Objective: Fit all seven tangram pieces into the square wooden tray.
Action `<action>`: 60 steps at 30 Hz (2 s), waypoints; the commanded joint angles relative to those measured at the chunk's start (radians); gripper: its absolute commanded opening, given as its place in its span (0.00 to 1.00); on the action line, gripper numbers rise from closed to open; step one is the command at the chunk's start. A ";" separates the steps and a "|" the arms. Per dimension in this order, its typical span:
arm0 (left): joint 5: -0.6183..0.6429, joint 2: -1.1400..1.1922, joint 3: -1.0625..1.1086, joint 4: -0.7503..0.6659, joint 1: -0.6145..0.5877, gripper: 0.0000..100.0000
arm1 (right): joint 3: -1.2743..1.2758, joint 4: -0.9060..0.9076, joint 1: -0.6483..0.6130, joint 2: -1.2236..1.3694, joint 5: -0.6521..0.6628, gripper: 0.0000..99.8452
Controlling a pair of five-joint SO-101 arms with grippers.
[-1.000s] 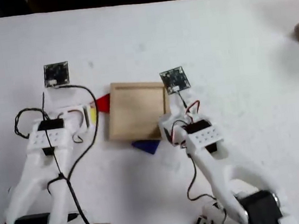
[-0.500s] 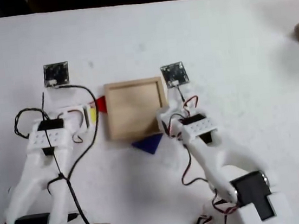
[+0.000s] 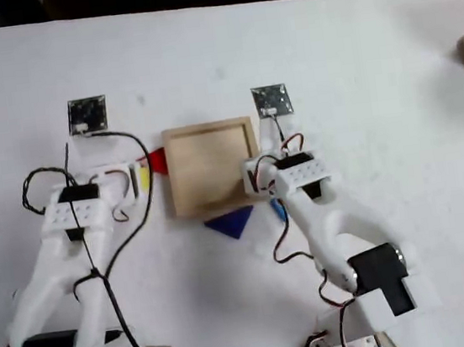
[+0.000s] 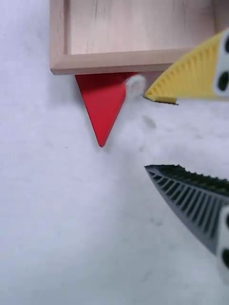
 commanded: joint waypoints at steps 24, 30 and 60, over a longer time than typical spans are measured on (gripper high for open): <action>0.009 -0.004 -0.049 -0.031 -0.012 0.23 | -0.014 0.294 0.742 -0.398 0.611 0.02; 0.009 -0.004 -0.049 -0.031 -0.012 0.23 | 0.081 0.208 0.751 -0.397 0.723 0.02; 0.005 -0.010 -0.005 -0.103 -0.039 0.23 | 0.451 -0.122 0.174 -0.407 0.095 0.02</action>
